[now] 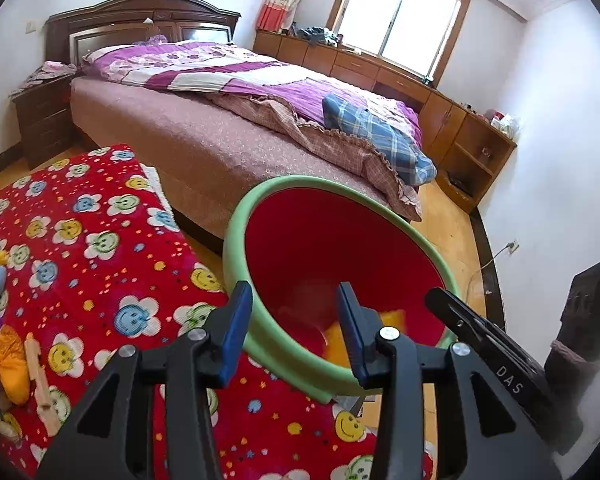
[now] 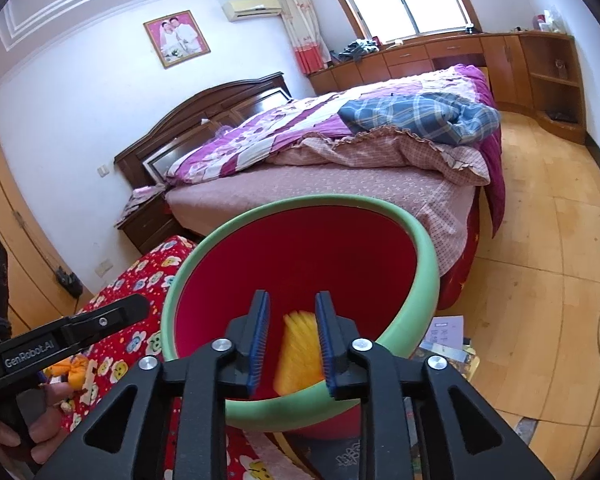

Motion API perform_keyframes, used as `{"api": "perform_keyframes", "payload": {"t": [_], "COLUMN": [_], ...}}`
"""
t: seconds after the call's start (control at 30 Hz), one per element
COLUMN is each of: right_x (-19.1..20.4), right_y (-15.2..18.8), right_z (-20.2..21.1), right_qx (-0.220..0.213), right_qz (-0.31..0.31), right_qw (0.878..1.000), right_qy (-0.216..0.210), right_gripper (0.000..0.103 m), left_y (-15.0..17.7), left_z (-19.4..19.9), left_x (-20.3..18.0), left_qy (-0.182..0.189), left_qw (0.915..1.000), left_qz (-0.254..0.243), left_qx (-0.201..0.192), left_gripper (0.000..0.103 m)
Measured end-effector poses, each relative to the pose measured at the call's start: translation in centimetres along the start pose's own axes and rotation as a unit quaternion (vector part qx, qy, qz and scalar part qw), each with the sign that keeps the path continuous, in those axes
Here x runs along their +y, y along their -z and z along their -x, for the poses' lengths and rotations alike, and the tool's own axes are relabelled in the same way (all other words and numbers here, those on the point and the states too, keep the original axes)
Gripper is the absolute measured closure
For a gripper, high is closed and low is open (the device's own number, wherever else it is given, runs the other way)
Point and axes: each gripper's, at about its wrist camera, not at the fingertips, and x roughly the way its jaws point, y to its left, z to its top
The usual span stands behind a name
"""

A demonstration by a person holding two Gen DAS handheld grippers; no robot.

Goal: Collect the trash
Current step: 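Open both tools to drop the bag and sponge into the bucket, then grasp the yellow box with the left tool while the right tool grasps the wooden piece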

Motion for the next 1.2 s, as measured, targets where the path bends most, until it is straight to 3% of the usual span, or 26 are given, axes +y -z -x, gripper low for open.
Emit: {"api": "perform_keyframes", "payload": {"t": [0.4,0.83,1.2], "right_x": [1.1,5.1,10.6], "right_y": [0.1,0.7,2.2], "right_z": [2.2,4.8,4.4], "right_qx": [-0.018,-0.02,0.016], "right_qz": [-0.003,0.022,0.057], "right_qw": [1.0,0.999,0.996], "right_qy": [-0.011,-0.032,-0.072], "right_gripper": [0.057,0.054,0.054], "left_y": [1.4,3.5,5.2], "left_z": [4.7,10.8,16.3], "left_x": [2.4,6.9,14.5], "left_qy": [-0.02,-0.061,-0.14], "left_qw": [0.9987,0.993,0.9796], "left_qz": [0.045,0.094,0.134], "left_qx": [-0.012,-0.038,-0.055], "left_gripper": [0.059,0.059,0.058]}}
